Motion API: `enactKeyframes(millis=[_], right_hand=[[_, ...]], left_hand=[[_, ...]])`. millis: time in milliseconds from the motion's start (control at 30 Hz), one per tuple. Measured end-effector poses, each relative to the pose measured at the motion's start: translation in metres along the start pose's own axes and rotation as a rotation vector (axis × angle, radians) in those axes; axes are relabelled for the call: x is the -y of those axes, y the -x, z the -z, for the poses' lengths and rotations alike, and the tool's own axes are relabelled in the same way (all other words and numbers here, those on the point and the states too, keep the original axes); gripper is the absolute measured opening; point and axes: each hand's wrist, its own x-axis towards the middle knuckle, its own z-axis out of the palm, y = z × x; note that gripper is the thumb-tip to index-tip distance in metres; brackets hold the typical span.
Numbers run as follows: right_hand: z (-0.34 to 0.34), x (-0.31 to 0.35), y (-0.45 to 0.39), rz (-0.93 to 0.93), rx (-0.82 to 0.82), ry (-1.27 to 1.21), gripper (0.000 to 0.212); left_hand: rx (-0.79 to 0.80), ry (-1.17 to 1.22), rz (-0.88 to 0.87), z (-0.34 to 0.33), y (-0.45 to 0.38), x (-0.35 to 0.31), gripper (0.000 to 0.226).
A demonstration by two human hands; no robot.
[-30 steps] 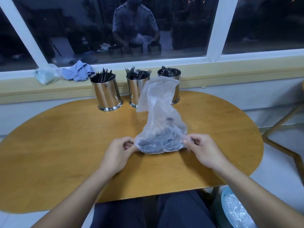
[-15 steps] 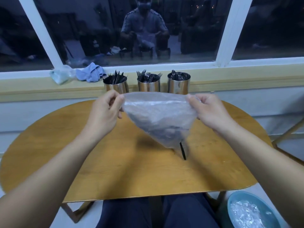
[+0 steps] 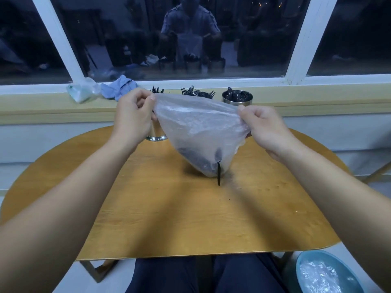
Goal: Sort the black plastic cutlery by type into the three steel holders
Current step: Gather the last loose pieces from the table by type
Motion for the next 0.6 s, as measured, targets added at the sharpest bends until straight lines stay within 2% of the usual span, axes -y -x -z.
enactKeyframes(millis=[100,200,267,367,400,433,467,533,600], right_hand=[[-0.006,0.012,-0.004,0.064,-0.002,-0.056,0.063],[-0.016,0.019,-0.021,0.028,0.02,-0.081,0.068],[-0.022,0.023,-0.034,-0.008,0.04,-0.118,0.069],[-0.03,0.03,-0.044,0.005,0.129,-0.229,0.063],[-0.034,0.031,-0.045,0.014,0.168,-0.23,0.061],[-0.038,0.032,-0.043,0.027,0.201,-0.214,0.058],[-0.041,0.03,-0.041,0.036,0.225,-0.198,0.053],[-0.046,0.025,-0.035,0.042,0.265,-0.204,0.043],[-0.046,0.017,-0.025,0.035,0.252,-0.213,0.03]], left_hand=[[-0.004,-0.005,0.073,-0.001,0.0,0.009,0.016],[0.015,0.082,0.089,-0.011,0.016,0.009,0.017],[0.049,0.125,0.063,-0.021,0.028,0.006,0.036],[0.185,-0.107,-0.074,-0.035,0.038,0.008,0.086],[0.237,-0.191,-0.122,-0.041,0.039,0.009,0.096],[0.277,-0.239,-0.158,-0.049,0.037,0.012,0.093],[0.292,-0.275,-0.178,-0.056,0.034,0.013,0.076],[0.273,-0.323,-0.125,-0.068,0.027,0.016,0.025],[0.252,-0.255,-0.057,-0.073,0.019,0.023,0.025]])
